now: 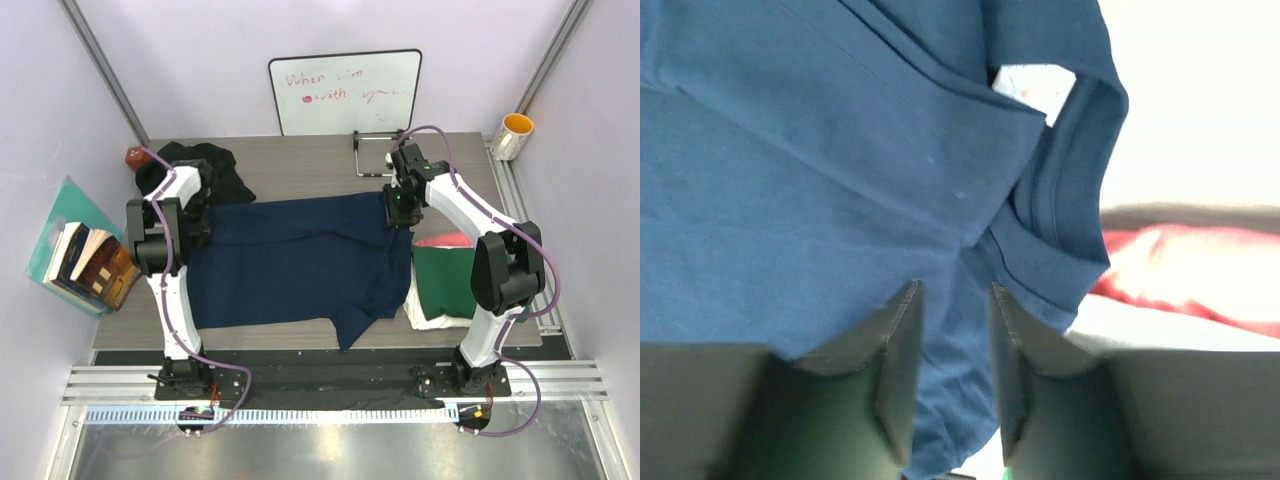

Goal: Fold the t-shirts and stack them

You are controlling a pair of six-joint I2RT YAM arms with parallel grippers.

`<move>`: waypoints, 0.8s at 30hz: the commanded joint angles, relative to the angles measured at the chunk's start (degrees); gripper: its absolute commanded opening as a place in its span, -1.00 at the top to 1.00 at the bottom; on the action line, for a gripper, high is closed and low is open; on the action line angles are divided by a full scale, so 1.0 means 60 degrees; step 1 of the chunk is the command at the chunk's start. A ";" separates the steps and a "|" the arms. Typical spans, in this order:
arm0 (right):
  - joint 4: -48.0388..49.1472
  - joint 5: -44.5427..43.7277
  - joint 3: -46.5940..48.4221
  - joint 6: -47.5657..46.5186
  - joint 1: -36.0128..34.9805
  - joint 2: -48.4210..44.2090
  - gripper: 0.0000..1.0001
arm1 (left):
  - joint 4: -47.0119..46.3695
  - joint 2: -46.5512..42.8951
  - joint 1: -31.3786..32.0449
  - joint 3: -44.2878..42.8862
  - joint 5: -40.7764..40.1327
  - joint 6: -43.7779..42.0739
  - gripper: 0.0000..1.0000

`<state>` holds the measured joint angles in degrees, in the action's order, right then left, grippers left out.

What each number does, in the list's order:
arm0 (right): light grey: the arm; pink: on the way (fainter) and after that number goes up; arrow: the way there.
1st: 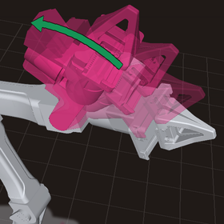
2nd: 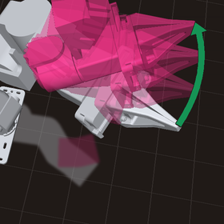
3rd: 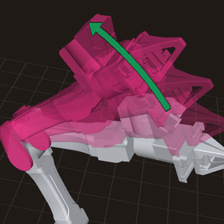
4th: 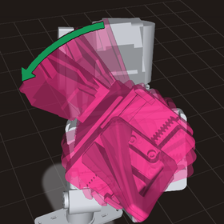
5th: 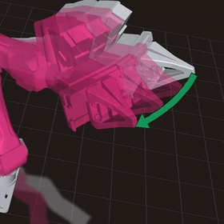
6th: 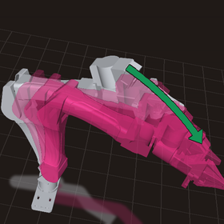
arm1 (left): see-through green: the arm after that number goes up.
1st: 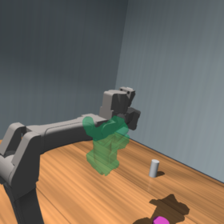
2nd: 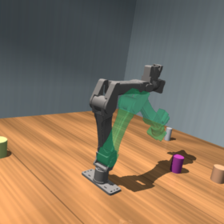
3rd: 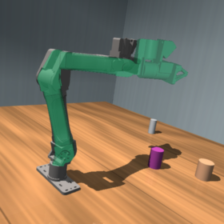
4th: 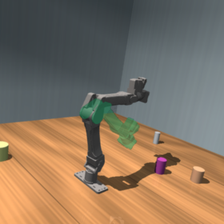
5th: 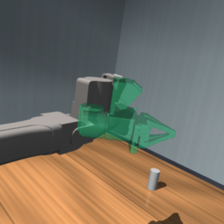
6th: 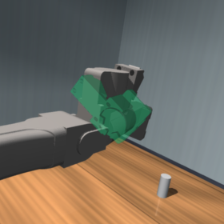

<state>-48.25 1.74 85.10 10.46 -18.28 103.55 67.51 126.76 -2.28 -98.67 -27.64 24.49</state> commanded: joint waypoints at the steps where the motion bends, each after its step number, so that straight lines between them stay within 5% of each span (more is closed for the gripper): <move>1: -0.0527 -0.0565 0.0289 0.0234 -0.0014 -0.0382 0.18 | 0.0204 -0.1101 -0.0029 0.0069 -0.0564 0.0269 -0.16; 9: 0.0394 -0.0657 0.0757 0.0308 -0.0014 -0.0370 0.19 | 0.0439 -0.1292 -0.0015 -0.1234 -0.1487 0.0619 -0.17; 14: 0.0922 -0.0073 0.1782 0.0351 -0.0058 0.0670 0.17 | -0.0541 -0.1410 0.0278 -0.1631 -0.0581 0.0562 -0.18; 24: 0.1303 -0.0246 0.2048 0.0483 -0.0117 0.1829 0.17 | -0.0923 -0.0297 0.2840 -0.2143 0.0768 0.0781 -0.15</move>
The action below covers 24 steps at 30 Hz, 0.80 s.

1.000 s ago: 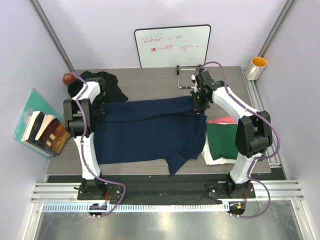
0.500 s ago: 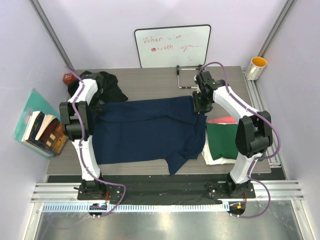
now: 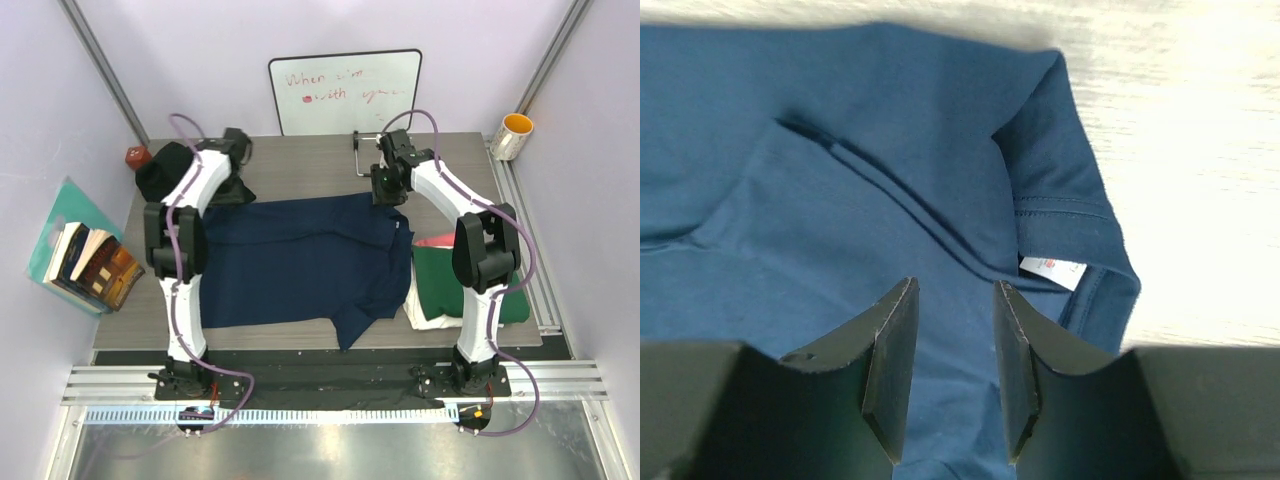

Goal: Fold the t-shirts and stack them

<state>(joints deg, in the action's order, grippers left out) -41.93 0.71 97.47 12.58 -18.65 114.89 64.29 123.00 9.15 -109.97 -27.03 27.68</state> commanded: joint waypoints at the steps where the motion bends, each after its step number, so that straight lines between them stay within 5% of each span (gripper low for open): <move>1: 0.0265 -0.0074 -0.0189 0.0130 -0.0055 -0.0062 0.17 | -0.0461 0.0475 0.1081 -0.0333 0.0753 0.0264 -0.14; 21: 0.0207 -0.0615 -0.0981 -0.0119 -0.0040 0.0261 -0.19 | -0.0915 0.1223 0.1742 0.0091 0.1296 0.0381 -0.08; 24: 0.0541 -0.1244 -0.1331 -0.0148 -0.0040 -0.0133 -0.10 | -0.0887 0.1311 0.1771 0.0121 0.1340 0.0367 -0.07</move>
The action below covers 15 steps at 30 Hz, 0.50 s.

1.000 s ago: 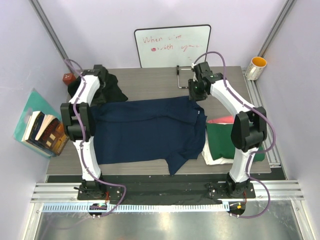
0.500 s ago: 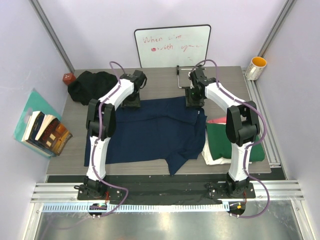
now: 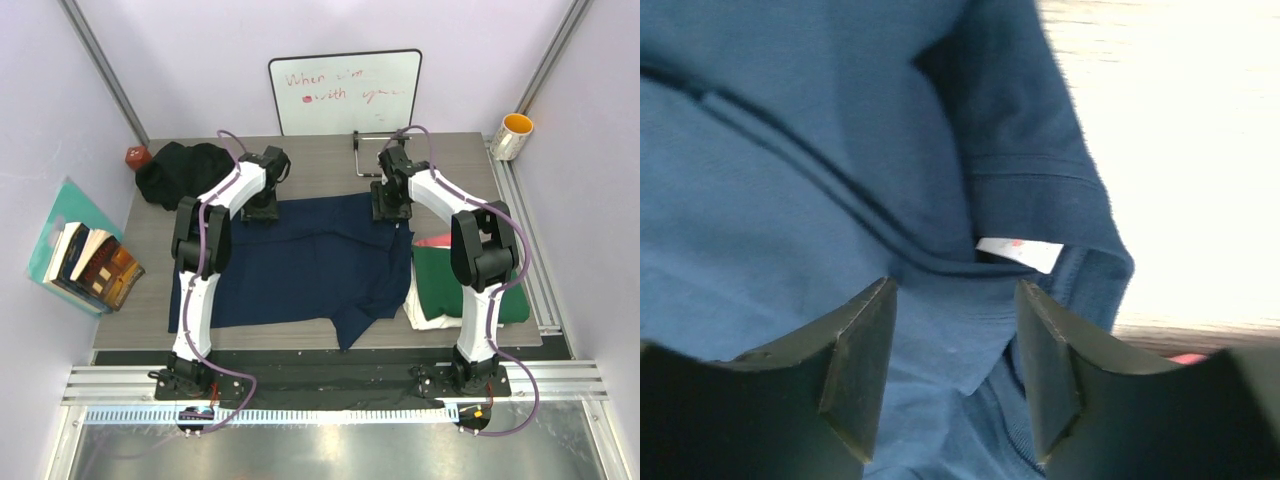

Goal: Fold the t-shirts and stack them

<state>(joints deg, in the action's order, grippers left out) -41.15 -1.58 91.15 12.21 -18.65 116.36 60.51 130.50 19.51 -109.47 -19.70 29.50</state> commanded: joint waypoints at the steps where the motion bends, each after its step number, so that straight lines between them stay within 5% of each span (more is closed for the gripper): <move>1: 0.0499 -0.0980 -0.0382 -0.0072 -0.0040 -0.0596 -0.10 | -0.0242 0.0091 0.0059 0.0037 0.0149 0.0050 -0.06; 12: 0.0603 -0.0630 -0.0896 0.0192 0.0297 -0.0569 -0.18 | -0.0168 0.0326 0.0089 -0.0153 0.0222 -0.0053 -0.05; 15: 0.0705 -0.0469 -0.0910 0.0192 0.0297 -0.0613 0.01 | -0.0168 0.0340 0.0089 -0.0139 0.0237 -0.0053 -0.05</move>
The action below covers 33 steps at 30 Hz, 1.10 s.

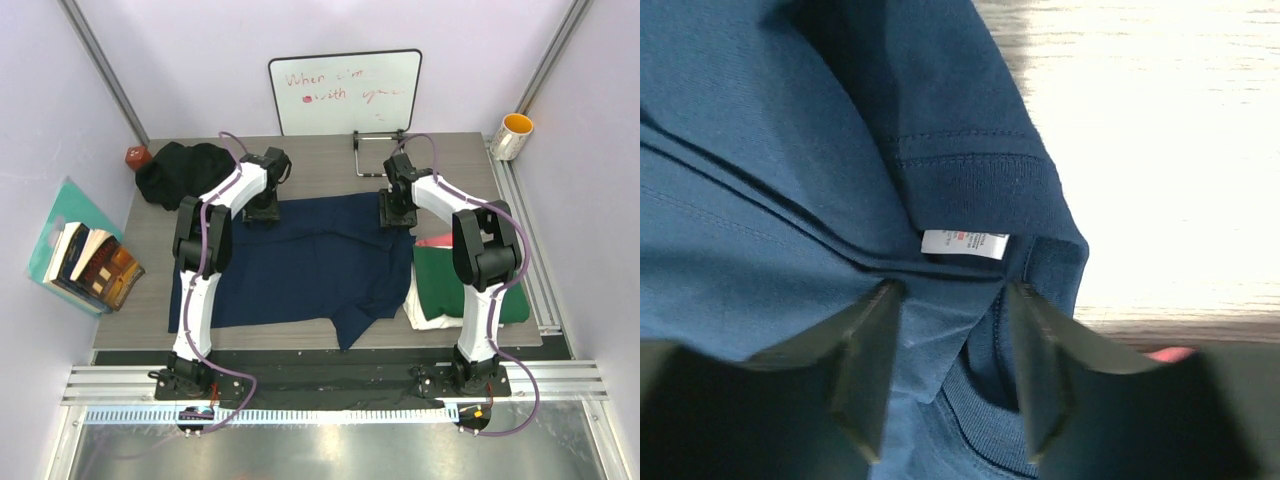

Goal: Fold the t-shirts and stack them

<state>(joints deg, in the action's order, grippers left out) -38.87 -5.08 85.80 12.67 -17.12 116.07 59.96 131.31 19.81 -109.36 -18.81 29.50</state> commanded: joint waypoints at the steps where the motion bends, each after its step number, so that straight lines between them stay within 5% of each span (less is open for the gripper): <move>1: 0.0355 0.0173 -0.0018 0.0101 0.0027 -0.0580 0.09 | -0.0077 0.0206 0.0038 -0.0142 0.0102 -0.0053 -0.05; 5: 0.0531 0.0261 -0.0076 0.0043 0.0042 -0.0756 0.52 | -0.0077 0.0264 0.0038 -0.0084 0.0161 -0.0082 -0.04; 10: 0.0488 0.0247 -0.0091 -0.0016 0.0027 -0.1077 0.55 | -0.0107 0.0439 0.0067 -0.0098 0.0526 -0.0155 -0.04; 14: 0.0415 0.0305 -0.0310 0.0042 0.0013 -0.1532 0.95 | 0.0244 0.0951 0.0155 -0.0507 0.0688 -0.0141 0.01; 33: -0.0611 0.2106 -0.1497 -0.0280 -0.1173 -0.2148 0.98 | 0.0611 0.1085 0.0287 -0.1314 0.0762 -0.0199 0.04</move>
<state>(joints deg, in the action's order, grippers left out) -41.67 4.51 76.99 12.10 -21.28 104.99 66.02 136.14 20.53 -117.08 -17.93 27.64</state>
